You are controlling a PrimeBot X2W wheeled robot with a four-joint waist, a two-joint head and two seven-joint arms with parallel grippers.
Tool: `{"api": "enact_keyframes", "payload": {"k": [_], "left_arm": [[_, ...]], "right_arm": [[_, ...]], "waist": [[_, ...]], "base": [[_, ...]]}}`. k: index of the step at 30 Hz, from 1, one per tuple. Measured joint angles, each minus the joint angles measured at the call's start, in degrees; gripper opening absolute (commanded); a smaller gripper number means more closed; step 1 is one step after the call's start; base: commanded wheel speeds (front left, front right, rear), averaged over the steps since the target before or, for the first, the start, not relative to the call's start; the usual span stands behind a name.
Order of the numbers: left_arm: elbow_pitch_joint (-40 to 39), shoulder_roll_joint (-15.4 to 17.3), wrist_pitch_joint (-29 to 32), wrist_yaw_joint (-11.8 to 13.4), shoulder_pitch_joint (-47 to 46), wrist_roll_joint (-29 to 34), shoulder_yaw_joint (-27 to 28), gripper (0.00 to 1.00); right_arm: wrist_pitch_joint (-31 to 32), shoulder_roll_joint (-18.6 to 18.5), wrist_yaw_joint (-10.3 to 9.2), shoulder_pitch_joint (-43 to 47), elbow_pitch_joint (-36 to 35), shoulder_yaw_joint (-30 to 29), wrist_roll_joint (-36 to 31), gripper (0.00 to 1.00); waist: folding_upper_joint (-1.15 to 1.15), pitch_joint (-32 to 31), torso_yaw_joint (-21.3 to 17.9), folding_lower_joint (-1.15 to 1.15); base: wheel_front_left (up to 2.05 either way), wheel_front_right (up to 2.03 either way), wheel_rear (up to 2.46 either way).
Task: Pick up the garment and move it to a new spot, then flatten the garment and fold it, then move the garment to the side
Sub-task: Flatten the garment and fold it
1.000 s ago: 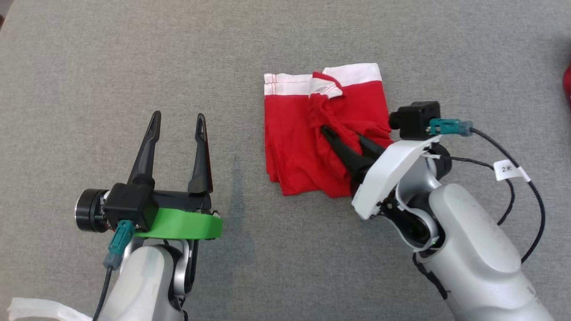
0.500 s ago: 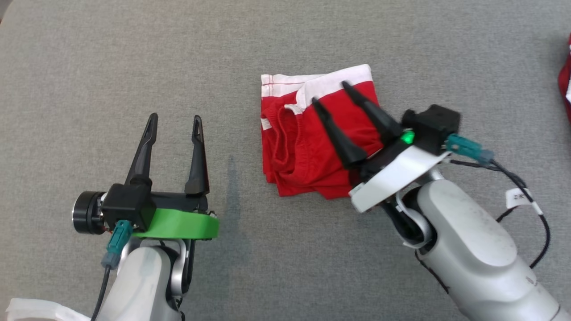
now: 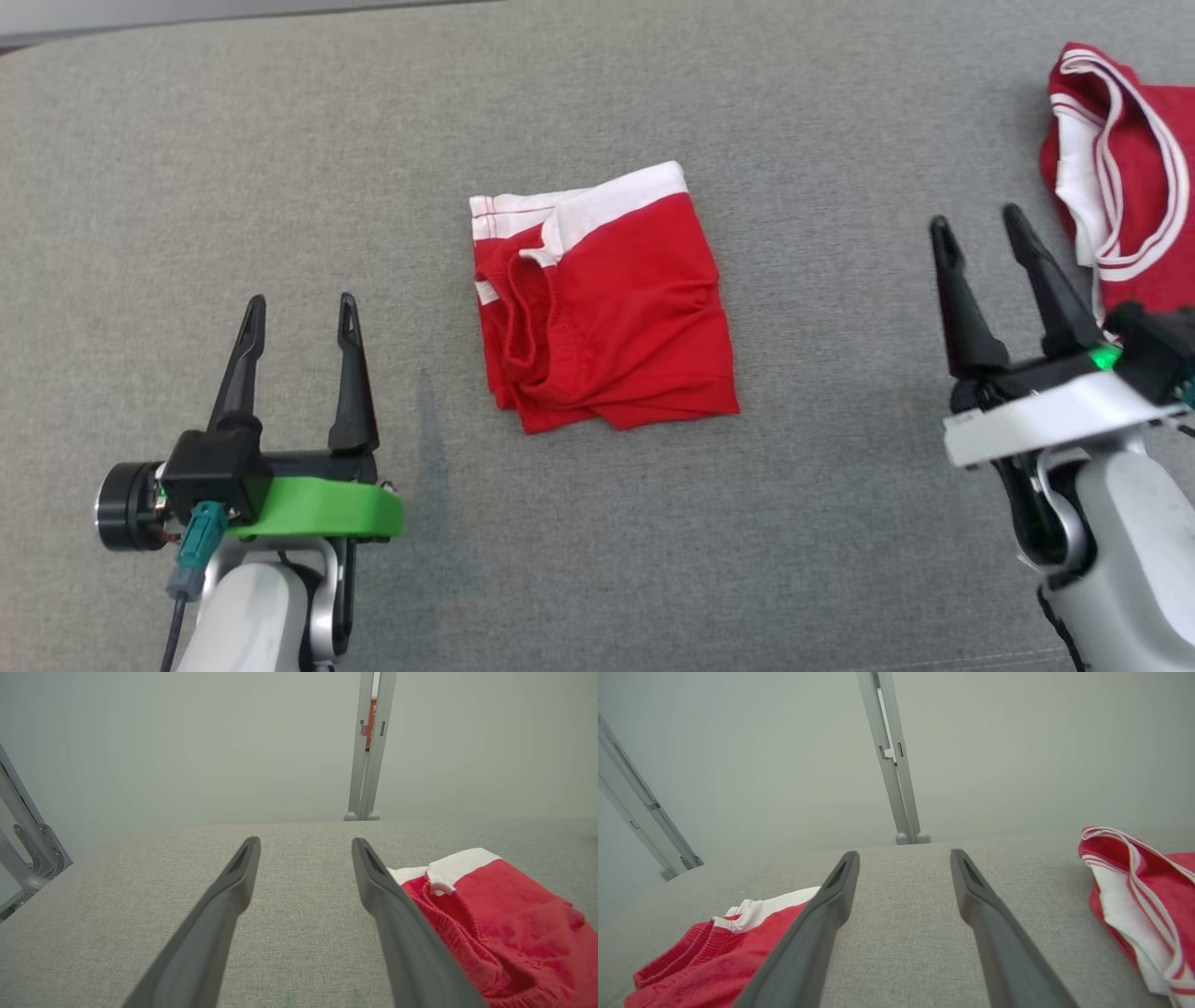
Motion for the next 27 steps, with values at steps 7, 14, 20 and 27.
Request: {"api": "enact_keyframes", "payload": {"k": [7,14,20,27], "left_arm": [[-0.67,1.31,0.78,0.74,2.99,-0.35,0.8,1.0],[-0.99,2.29,1.62,1.44,7.1,-0.37,0.38,1.0],[-0.76,2.7,2.4,1.47,10.66,-0.49,-0.34,1.0],[-0.33,3.07,3.02,1.48,13.98,-1.12,-1.04,1.0]], "right_arm": [[2.91,1.08,0.0,7.79,-5.56,-5.72,-4.37,1.0],[6.7,2.13,0.0,13.54,-9.79,-7.34,-6.95,1.0],[9.24,3.33,0.0,17.73,-12.1,-8.05,-8.31,1.0],[11.71,4.13,0.0,21.31,-14.03,-8.36,-9.07,1.0]], "waist": [[0.0,-3.04,-1.96,0.0],[0.0,-6.85,-2.98,0.0],[0.0,-10.6,-3.27,0.0],[0.0,-14.94,-3.23,0.0]], "base": [[0.0,0.0,0.0],[0.0,0.0,0.0],[0.0,0.0,0.0],[0.0,0.0,0.0]]}}
